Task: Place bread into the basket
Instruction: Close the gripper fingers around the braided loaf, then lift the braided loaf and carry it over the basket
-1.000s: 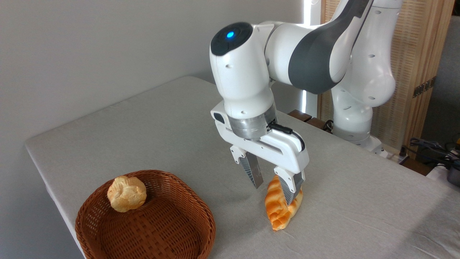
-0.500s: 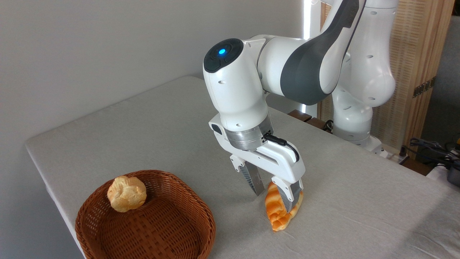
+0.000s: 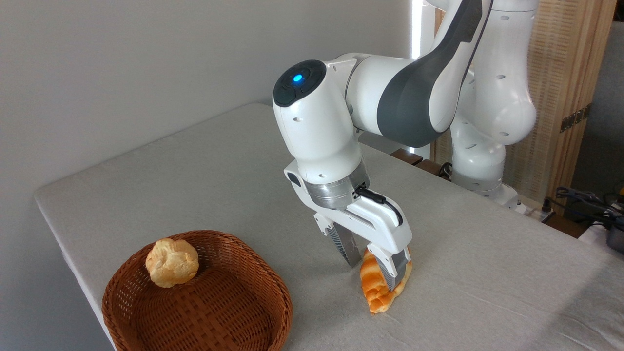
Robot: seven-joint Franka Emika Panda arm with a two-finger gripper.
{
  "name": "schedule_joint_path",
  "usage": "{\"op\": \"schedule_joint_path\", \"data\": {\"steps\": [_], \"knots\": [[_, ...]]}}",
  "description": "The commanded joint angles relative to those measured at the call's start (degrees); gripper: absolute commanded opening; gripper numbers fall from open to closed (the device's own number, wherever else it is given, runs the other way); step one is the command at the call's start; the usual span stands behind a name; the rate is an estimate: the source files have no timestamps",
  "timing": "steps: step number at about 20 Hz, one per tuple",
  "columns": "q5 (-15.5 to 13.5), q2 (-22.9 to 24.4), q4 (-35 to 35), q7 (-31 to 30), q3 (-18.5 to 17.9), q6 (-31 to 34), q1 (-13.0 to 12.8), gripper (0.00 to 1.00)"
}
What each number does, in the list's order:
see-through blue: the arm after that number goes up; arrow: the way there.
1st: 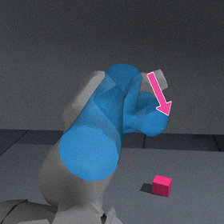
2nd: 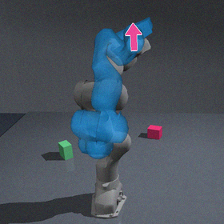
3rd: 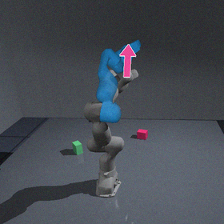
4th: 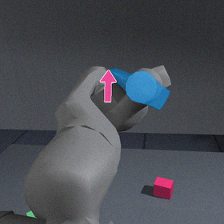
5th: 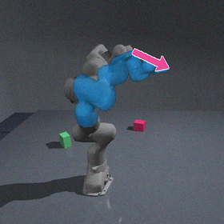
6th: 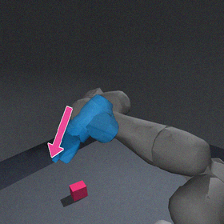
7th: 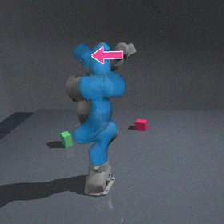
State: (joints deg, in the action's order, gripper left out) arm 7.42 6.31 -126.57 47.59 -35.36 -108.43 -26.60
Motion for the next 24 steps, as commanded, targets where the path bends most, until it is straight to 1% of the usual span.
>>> {"op": "schedule_joint_path", "data": {"steps": [1,2,3,4,5,7,18,24], "knots": [[0.4,-0.33,-0.08,1.45,-0.59,-0.99,-0.3,0.47],[0.4,-0.33,-0.08,1.45,-0.59,-1.08,-0.3,0.37],[0.4,-0.33,-0.08,1.45,-0.59,-1.08,-0.3,0.32],[0.4,-0.33,0.01,1.45,-0.59,-1.17,-0.3,0.26],[0.4,-0.24,0.01,1.54,-0.59,-1.17,-0.3,0.21],[0.4,-0.24,0.01,1.89,-0.59,-1.17,-0.3,0.16],[0.4,-0.07,0.09,1.98,-0.5,-0.99,-0.3,0.15],[0.23,0.81,1.32,2.07,0.29,0.06,-0.91,0.15]]}}
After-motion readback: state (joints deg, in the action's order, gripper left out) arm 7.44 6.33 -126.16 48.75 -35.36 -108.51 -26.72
